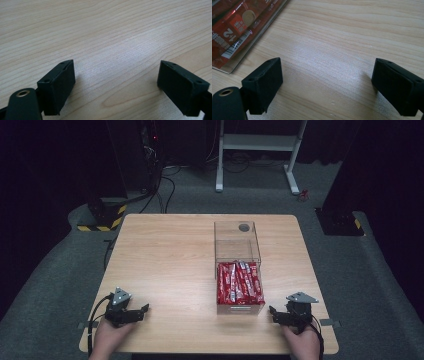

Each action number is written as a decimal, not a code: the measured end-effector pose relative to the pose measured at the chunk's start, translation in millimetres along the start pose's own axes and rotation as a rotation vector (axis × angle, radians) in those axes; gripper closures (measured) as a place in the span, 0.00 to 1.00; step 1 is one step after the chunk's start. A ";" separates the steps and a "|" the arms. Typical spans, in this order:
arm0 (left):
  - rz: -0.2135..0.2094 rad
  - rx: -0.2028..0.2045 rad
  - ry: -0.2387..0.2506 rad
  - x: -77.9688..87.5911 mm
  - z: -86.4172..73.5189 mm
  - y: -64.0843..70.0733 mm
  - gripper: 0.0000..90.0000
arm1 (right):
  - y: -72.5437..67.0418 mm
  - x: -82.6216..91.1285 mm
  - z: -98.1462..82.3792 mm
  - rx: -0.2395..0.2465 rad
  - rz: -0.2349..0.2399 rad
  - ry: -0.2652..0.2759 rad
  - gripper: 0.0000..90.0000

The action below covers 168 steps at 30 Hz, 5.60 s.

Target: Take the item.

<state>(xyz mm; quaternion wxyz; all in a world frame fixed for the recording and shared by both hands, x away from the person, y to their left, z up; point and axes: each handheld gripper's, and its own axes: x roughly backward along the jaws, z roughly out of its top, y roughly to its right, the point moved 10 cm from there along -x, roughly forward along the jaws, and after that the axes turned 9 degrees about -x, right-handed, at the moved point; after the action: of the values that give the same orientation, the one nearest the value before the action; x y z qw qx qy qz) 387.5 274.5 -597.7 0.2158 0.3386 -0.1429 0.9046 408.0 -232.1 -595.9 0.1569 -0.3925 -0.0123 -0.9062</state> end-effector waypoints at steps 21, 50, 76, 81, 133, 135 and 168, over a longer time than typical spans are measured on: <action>0.004 -0.001 0.000 0.1 0.0 -0.6 0.17 | 1.4 0.2 0.2 -0.004 -0.006 0.002 0.12; 0.008 0.024 0.011 6.7 1.7 -2.1 0.24 | 2.2 -0.2 0.7 -0.013 -0.013 0.003 0.11; -0.044 0.005 0.063 16.6 18.0 19.4 0.27 | 2.1 -0.4 0.9 -0.013 -0.014 0.003 0.11; -0.040 -0.006 0.063 15.8 19.8 21.9 0.27 | 2.0 -0.4 0.9 -0.013 -0.014 0.003 0.11; -0.130 -0.058 0.126 8.9 58.3 80.7 0.28 | 1.7 0.0 0.6 -0.010 -0.011 0.004 0.12; -0.135 -0.061 0.129 9.0 59.6 82.5 0.29 | 1.6 0.0 0.6 -0.010 -0.011 0.004 0.12; -0.180 -0.079 0.181 9.1 91.4 105.0 0.30 | 0.9 2.3 -1.4 -0.014 -0.010 0.008 0.14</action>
<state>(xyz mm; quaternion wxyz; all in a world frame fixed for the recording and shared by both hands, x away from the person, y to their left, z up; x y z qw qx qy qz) 380.6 149.2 -536.7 0.3211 0.2584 -0.1274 0.9022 405.8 -233.8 -595.4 0.1497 -0.3899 -0.0076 -0.9086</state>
